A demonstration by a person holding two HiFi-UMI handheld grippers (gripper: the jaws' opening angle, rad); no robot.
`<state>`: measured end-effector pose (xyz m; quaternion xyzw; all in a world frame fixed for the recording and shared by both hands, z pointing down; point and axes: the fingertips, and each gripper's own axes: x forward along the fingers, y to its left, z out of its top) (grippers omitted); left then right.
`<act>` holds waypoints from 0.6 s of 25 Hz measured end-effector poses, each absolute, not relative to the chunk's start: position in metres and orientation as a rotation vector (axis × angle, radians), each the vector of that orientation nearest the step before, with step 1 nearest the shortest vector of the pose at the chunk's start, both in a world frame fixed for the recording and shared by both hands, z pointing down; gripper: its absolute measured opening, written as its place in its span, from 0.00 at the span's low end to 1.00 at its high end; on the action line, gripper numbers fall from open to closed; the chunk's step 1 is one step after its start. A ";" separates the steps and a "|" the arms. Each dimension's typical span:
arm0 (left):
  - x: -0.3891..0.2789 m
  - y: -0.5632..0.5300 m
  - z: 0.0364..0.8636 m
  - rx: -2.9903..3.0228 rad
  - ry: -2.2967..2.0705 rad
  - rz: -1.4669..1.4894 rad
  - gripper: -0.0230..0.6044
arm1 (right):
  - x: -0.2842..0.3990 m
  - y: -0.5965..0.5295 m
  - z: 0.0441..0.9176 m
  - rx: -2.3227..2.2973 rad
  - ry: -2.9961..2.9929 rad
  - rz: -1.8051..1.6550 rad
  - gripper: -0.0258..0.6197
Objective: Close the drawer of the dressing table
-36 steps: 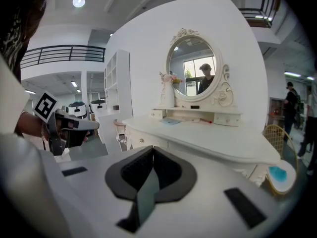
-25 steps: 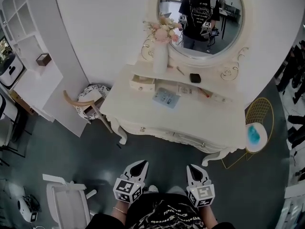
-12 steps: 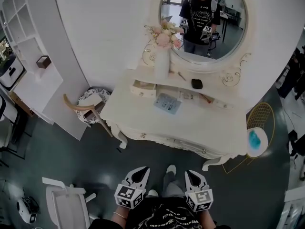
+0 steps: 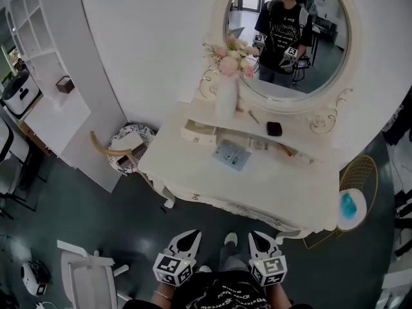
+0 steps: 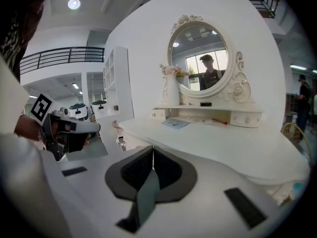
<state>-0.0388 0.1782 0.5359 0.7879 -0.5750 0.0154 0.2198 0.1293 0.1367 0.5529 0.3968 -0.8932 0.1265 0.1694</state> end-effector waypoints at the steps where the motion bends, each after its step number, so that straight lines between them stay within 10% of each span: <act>1: -0.039 0.173 0.536 2.166 -1.595 0.032 0.07 | 0.131 0.130 0.554 1.120 -2.536 0.366 0.06; 15: -0.058 0.085 0.532 2.039 -1.730 0.046 0.07 | 0.129 0.028 0.560 0.997 -2.559 0.401 0.06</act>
